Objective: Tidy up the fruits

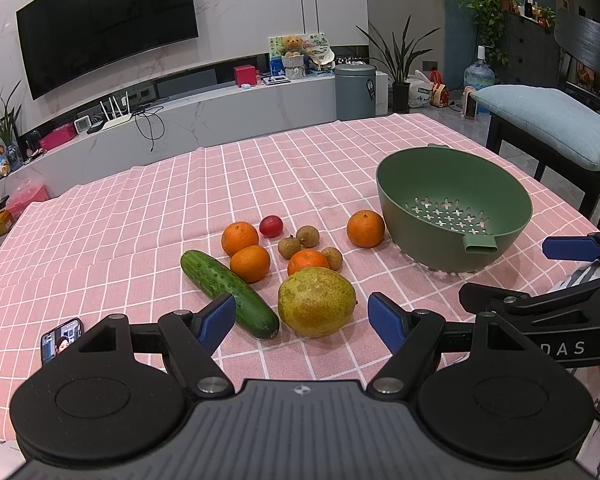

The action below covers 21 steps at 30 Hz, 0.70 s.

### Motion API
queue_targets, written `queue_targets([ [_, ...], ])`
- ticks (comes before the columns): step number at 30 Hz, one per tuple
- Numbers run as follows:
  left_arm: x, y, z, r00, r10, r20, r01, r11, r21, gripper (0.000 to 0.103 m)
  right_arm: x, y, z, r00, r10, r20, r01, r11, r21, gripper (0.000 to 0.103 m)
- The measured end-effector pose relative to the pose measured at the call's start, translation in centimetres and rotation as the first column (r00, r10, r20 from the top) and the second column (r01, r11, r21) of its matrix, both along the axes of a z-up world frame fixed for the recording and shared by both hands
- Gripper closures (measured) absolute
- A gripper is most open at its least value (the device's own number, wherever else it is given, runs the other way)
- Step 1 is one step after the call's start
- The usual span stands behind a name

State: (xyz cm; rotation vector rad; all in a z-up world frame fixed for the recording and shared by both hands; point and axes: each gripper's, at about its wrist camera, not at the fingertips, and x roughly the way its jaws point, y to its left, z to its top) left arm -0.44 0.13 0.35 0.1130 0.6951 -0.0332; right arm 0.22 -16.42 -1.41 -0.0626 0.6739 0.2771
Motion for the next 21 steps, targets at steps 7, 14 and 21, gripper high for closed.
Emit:
queue_targets([
  [7,-0.12,-0.18,0.0,1.0,-0.002,-0.002,0.002,1.0,0.0,0.015,-0.02,-0.06,-0.06,1.0,-0.001,-0.001,0.001,1.0,-0.002,0.005],
  [14,-0.06,-0.2,-0.04,1.0,-0.001,-0.002,0.001,1.0,0.001,0.015,-0.03,-0.07,-0.08,1.0,-0.002,-0.001,0.002,1.0,-0.004,0.005],
  [21,-0.19,-0.38,-0.12,1.0,-0.003,-0.003,0.003,1.0,-0.002,0.015,-0.18,0.03,-0.12,1.0,-0.002,-0.001,0.002,1.0,-0.016,0.005],
])
